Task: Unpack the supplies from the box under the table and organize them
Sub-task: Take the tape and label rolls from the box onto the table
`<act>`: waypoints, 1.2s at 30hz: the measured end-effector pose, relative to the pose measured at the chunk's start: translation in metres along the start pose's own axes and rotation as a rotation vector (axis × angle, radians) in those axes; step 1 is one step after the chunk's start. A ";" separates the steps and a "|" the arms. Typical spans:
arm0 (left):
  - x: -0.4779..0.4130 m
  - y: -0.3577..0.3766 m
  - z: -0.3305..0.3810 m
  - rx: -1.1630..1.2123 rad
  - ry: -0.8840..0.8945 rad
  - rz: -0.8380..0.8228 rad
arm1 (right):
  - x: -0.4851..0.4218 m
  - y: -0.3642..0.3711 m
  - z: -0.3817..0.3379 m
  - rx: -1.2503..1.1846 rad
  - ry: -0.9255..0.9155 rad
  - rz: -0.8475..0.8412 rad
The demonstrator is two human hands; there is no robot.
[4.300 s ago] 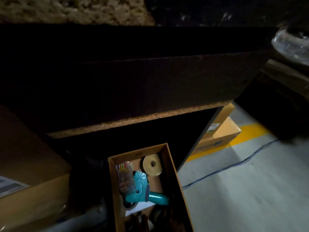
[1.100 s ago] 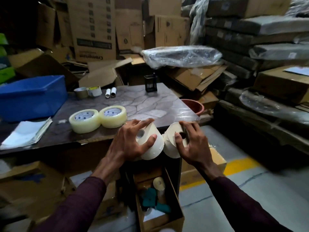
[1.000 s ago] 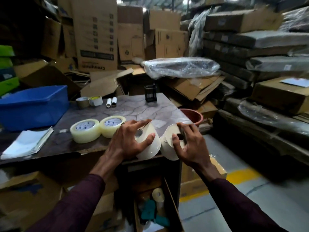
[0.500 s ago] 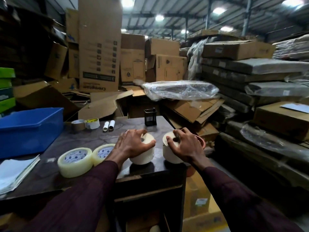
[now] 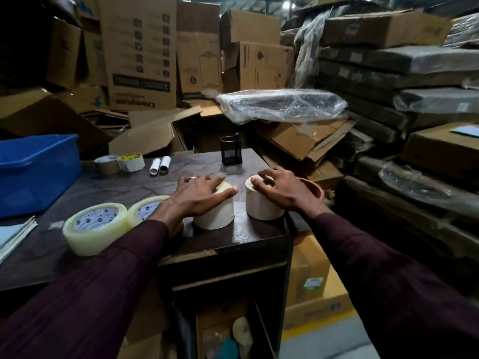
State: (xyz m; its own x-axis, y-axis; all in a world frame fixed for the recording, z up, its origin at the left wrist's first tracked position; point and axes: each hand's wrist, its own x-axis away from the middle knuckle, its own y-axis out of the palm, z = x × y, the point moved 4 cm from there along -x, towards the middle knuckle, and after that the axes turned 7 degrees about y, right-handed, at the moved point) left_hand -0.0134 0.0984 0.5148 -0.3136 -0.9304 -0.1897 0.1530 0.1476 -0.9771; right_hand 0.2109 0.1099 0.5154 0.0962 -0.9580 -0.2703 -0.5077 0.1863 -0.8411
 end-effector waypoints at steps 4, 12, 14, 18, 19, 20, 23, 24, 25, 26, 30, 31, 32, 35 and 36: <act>0.004 0.006 0.007 0.015 0.034 0.000 | 0.001 0.002 -0.007 0.085 0.008 -0.084; -0.004 0.012 0.026 0.058 -0.030 0.048 | 0.011 0.016 -0.013 0.235 -0.038 -0.070; -0.007 0.013 0.032 0.054 -0.050 0.054 | 0.010 0.017 -0.012 0.272 -0.047 -0.058; -0.013 0.015 0.037 0.051 -0.084 0.074 | 0.008 0.021 -0.011 0.286 -0.047 -0.024; -0.014 0.016 0.037 0.050 -0.085 0.078 | 0.008 0.021 -0.011 0.278 -0.049 -0.009; -0.014 0.017 0.036 0.050 -0.083 0.082 | 0.008 0.021 -0.011 0.268 -0.052 0.004; -0.015 0.020 0.034 0.045 -0.078 0.098 | 0.011 0.022 -0.013 0.237 -0.054 0.020; -0.016 0.020 0.033 0.042 -0.077 0.105 | 0.011 0.022 -0.014 0.229 -0.054 0.024; -0.016 0.020 0.033 0.036 -0.075 0.111 | 0.011 0.022 -0.013 0.221 -0.048 0.026; -0.016 0.020 0.033 0.030 -0.074 0.115 | 0.010 0.022 -0.013 0.220 -0.044 0.025; -0.012 0.017 0.036 0.031 -0.079 0.100 | 0.012 0.023 -0.015 0.237 -0.049 0.019; -0.010 0.015 0.038 0.036 -0.079 0.104 | 0.011 0.022 -0.015 0.237 -0.046 0.025; -0.007 0.013 0.040 0.043 -0.078 0.111 | 0.011 0.021 -0.015 0.239 -0.041 0.035; 0.011 0.011 0.047 0.028 -0.042 0.181 | 0.013 0.022 -0.013 0.235 -0.005 0.092; 0.018 0.011 0.051 0.018 -0.016 0.215 | 0.016 0.024 -0.012 0.228 0.000 0.124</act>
State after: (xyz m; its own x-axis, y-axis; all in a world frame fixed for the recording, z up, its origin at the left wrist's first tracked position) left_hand 0.0305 0.0658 0.5053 -0.2566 -0.8835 -0.3920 0.2316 0.3375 -0.9124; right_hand 0.1899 0.0965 0.4972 0.0449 -0.9246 -0.3782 -0.3094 0.3471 -0.8853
